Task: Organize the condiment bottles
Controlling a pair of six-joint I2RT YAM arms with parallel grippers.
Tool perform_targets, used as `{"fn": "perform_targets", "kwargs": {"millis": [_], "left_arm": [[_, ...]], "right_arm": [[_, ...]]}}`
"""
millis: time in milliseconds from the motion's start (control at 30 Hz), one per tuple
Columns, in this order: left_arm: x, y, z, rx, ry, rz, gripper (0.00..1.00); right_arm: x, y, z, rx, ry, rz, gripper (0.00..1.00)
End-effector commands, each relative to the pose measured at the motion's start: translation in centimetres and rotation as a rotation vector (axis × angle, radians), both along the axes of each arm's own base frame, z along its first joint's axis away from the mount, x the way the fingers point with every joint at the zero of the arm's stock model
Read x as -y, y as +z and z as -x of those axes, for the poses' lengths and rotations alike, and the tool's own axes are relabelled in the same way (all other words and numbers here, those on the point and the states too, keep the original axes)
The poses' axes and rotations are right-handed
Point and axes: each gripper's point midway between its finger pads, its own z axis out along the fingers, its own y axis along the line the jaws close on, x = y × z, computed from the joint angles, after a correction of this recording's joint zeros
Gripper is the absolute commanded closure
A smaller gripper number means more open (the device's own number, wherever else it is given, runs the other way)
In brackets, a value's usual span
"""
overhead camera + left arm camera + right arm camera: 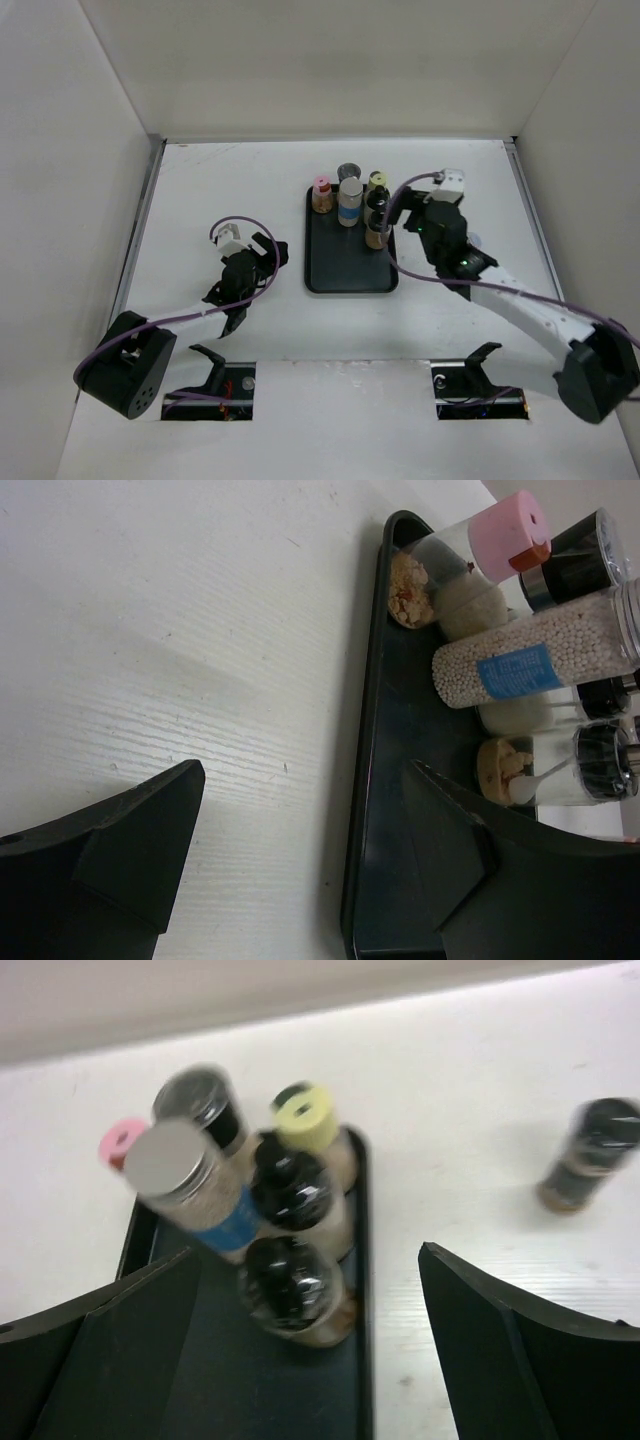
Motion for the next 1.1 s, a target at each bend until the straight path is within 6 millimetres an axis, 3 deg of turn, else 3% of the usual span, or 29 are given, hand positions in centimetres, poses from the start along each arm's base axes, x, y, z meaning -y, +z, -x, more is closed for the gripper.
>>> {"fn": "perform_targets", "kwargs": {"millis": [0, 100, 167, 333, 733, 800, 967, 1067], "left_arm": [[0.6, 1.5, -0.6, 0.046, -0.005, 0.036, 0.21], [0.7, 1.7, -0.6, 0.052, -0.008, 0.04, 0.21], [0.8, 1.8, -0.6, 0.056, -0.009, 0.04, 0.21], [0.9, 1.7, -0.5, 0.054, -0.013, 0.04, 0.21], [0.9, 1.4, -0.6, 0.044, -0.016, 0.036, 0.21], [0.9, 1.6, -0.5, 0.05, -0.017, 0.04, 0.21], [0.7, 1.4, -0.6, 0.043, -0.012, 0.038, 0.21], [1.1, 1.4, -0.5, 0.045, -0.018, 0.04, 0.21]], "right_arm": [[6.7, 0.1, 1.4, 0.007, -0.201, -0.032, 0.03], [13.7, -1.9, 2.9, -0.041, -0.432, -0.032, 0.0], [16.0, -3.7, 3.6, -0.103, -0.498, -0.035, 0.0], [16.3, -7.5, 3.3, -0.232, -0.497, 0.008, 0.0], [17.5, -11.2, 2.9, -0.34, -0.58, 0.06, 0.0], [18.1, -11.1, 3.2, -0.332, -0.622, 0.075, 0.0], [18.3, -7.7, 4.1, -0.212, -0.65, 0.063, 0.0], [18.5, -7.2, 4.6, -0.184, -0.658, 0.041, 0.0]]}}
